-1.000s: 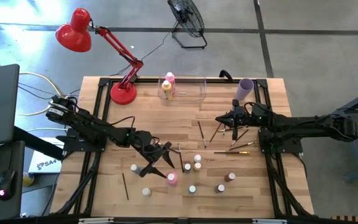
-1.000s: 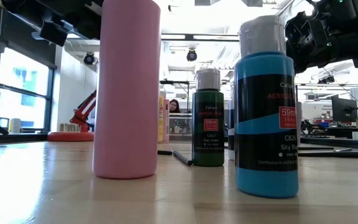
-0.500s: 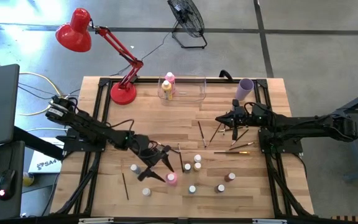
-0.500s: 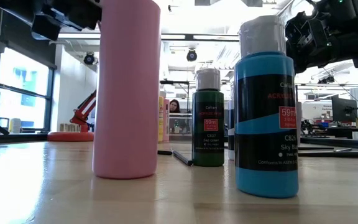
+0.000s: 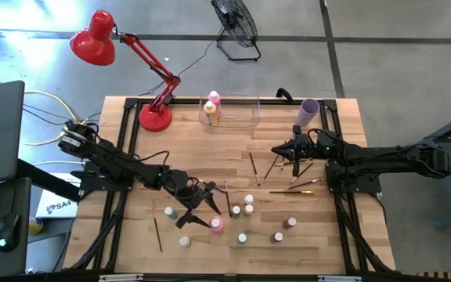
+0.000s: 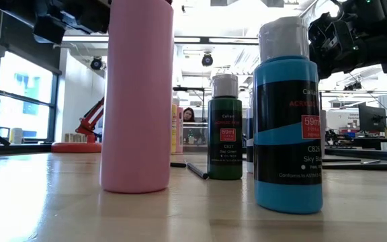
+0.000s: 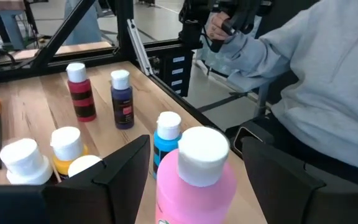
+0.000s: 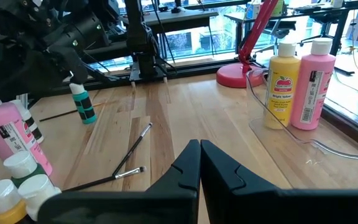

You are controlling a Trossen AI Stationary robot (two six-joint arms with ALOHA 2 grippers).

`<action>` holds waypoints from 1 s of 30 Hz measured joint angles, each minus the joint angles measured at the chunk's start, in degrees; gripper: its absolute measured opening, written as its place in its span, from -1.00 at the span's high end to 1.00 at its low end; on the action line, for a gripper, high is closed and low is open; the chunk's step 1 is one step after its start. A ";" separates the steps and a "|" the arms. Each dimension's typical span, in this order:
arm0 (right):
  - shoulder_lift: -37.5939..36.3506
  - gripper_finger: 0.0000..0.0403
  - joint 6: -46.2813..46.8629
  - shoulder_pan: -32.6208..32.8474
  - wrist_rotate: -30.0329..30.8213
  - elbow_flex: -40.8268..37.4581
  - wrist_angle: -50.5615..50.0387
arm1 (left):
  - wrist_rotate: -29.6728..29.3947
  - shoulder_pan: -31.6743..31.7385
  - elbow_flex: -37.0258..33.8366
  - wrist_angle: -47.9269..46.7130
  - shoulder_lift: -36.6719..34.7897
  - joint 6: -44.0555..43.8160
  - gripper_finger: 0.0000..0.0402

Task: Pick & Place Paint Supplies
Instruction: Put the large pink paint bottle into the transparent bin

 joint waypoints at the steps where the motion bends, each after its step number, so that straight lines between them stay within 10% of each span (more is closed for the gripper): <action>1: 0.01 0.99 0.01 0.02 0.00 0.01 -0.02 | 0.00 0.00 -0.04 -0.09 0.06 -0.23 -0.26; 30: 0.02 0.99 0.02 0.02 0.02 0.00 -0.52 | 0.01 0.00 3.61 1.15 5.37 -1.68 -0.26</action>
